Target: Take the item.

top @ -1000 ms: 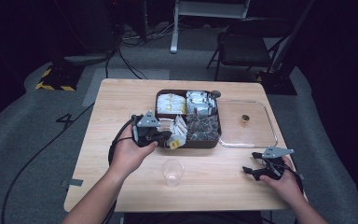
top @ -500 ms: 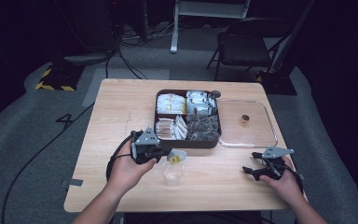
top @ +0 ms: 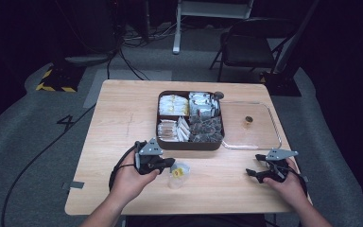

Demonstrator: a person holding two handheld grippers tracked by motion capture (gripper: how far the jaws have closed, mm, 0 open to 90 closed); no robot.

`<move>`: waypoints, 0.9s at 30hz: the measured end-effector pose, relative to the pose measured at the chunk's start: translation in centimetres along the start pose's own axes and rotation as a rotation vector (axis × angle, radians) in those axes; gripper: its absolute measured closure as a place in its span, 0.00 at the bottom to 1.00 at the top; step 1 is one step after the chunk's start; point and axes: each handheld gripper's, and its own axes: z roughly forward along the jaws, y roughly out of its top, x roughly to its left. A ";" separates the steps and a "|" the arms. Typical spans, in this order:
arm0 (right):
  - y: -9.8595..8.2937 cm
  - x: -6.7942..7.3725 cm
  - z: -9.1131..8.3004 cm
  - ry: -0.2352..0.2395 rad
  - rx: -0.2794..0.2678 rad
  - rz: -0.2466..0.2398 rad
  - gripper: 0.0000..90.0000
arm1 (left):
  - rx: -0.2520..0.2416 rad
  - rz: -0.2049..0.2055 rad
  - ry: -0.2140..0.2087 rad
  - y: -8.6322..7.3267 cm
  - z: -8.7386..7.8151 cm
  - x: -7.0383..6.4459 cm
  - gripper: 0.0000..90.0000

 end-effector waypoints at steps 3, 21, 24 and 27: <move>0.0 0.0 0.0 0.000 0.000 0.000 0.21 | 0.017 0.004 0.010 -0.3 0.3 -0.1 1.00; 0.0 0.0 0.0 0.000 0.000 0.000 0.21 | 0.010 0.025 0.032 -0.1 0.4 -1.0 0.64; 0.0 0.0 0.0 0.000 0.000 0.000 0.21 | 0.002 0.029 0.034 0.2 0.2 -1.1 0.64; 0.0 0.0 0.0 0.000 0.000 0.000 0.21 | 0.027 0.053 0.047 0.5 0.5 -1.2 0.63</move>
